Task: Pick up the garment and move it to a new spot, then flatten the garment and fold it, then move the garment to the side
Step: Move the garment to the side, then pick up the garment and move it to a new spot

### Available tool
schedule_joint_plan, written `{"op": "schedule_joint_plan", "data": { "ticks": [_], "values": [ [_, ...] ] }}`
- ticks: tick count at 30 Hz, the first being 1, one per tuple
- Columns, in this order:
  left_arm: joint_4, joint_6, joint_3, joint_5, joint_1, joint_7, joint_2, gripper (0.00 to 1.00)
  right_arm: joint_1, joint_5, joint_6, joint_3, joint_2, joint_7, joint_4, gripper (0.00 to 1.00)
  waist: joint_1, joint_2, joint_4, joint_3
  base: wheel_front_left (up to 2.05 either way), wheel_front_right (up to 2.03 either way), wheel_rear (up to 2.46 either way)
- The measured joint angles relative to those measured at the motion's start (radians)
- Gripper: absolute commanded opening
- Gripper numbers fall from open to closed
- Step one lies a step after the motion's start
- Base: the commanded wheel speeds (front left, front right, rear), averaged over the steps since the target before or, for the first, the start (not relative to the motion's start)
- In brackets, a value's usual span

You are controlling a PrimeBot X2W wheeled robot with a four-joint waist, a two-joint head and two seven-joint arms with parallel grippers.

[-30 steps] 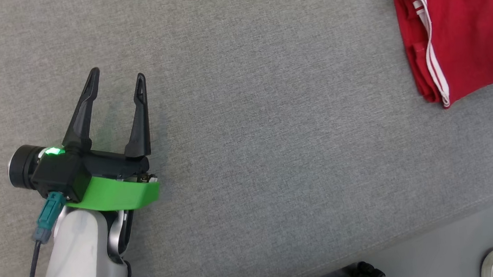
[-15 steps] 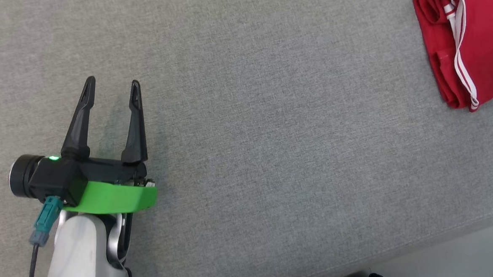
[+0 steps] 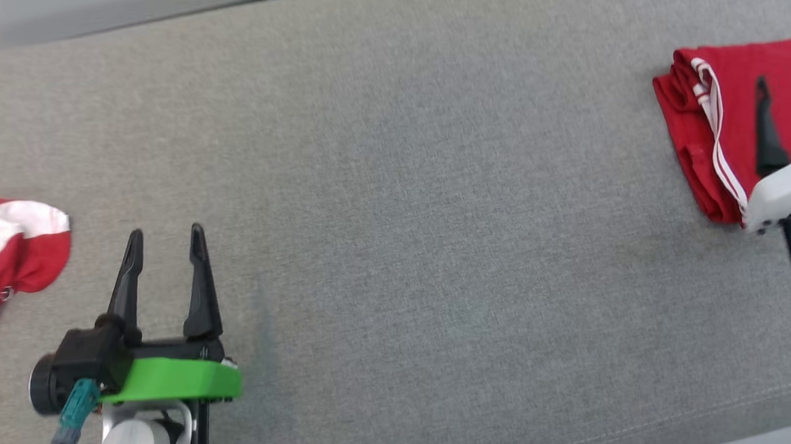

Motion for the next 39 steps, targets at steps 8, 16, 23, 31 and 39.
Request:
{"op": "schedule_joint_plan", "data": {
  "ticks": [8, 16, 23, 31, 39],
  "values": [
    [0.042, 0.022, 0.043, -0.027, 0.059, 0.000, -0.002, 1.00, 0.142, 0.098, 0.000, 0.078, 0.092, 0.032, -0.169, 1.00, -0.0001, 0.0000, 0.034, -0.122, 0.00, 0.00, 0.00],
    [0.095, 0.039, 0.031, -0.045, 0.090, 0.000, -0.003, 1.00, 0.287, 0.150, 0.000, 0.154, 0.192, 0.069, -0.222, 1.00, 0.0000, -0.0001, 0.056, -0.218, 0.00, 0.00, 0.00],
    [0.124, 0.044, 0.024, -0.045, 0.113, 0.000, -0.004, 1.00, 0.341, 0.145, 0.000, 0.182, 0.236, 0.067, -0.196, 1.00, -0.0001, -0.0001, 0.061, -0.262, 0.00, 0.00, 0.00],
    [0.131, 0.043, 0.022, -0.048, 0.132, 0.000, -0.004, 1.00, 0.355, 0.135, 0.000, 0.166, 0.253, 0.056, -0.182, 1.00, -0.0001, -0.0001, 0.063, -0.289, 0.00, 0.00, 0.00],
    [0.129, 0.044, 0.020, -0.048, 0.144, 0.000, -0.004, 1.00, 0.362, 0.116, 0.000, 0.151, 0.258, 0.048, -0.208, 1.00, -0.0001, -0.0001, 0.065, -0.305, 0.00, 0.00, 0.00]
  ]
}}
